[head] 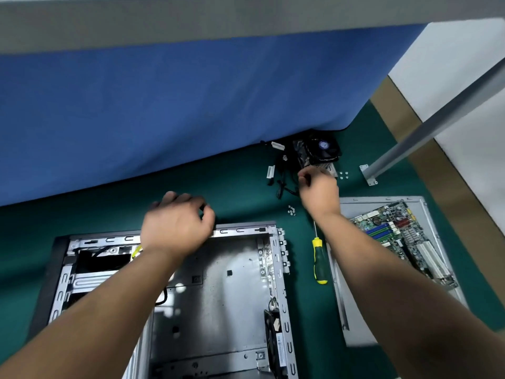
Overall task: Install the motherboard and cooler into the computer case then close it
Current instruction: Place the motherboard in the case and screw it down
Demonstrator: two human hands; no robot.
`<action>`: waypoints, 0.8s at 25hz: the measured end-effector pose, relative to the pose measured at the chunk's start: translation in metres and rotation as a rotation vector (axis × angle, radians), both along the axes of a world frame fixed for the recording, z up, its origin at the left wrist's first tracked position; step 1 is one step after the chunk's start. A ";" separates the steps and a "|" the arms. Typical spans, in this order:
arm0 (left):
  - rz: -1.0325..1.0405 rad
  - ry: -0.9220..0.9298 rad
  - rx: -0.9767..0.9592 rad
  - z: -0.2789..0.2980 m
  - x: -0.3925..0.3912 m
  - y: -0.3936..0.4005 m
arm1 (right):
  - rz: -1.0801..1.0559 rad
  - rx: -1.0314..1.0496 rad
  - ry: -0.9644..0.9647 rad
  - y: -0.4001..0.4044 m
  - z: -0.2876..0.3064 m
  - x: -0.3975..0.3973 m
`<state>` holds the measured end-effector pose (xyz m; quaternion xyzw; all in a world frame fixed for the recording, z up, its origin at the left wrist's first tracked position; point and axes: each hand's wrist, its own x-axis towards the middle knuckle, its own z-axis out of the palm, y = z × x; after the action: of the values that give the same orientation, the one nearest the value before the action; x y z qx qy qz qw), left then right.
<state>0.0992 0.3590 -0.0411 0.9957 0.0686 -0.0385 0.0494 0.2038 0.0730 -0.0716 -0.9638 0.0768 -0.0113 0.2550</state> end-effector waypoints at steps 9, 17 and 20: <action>-0.232 -0.123 -0.394 0.023 -0.033 0.003 | -0.131 0.868 0.190 0.015 0.096 -0.139; -0.422 -0.495 -0.437 0.042 -0.168 -0.047 | -0.176 0.977 0.470 0.062 0.118 -0.241; -0.603 -0.374 -0.185 0.041 -0.171 -0.042 | -0.133 0.970 0.591 0.066 0.117 -0.249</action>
<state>-0.0714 0.3174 0.0001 0.9523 -0.2421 0.1253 0.1372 -0.0454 0.1389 0.0450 -0.6918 0.2019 0.2792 0.6346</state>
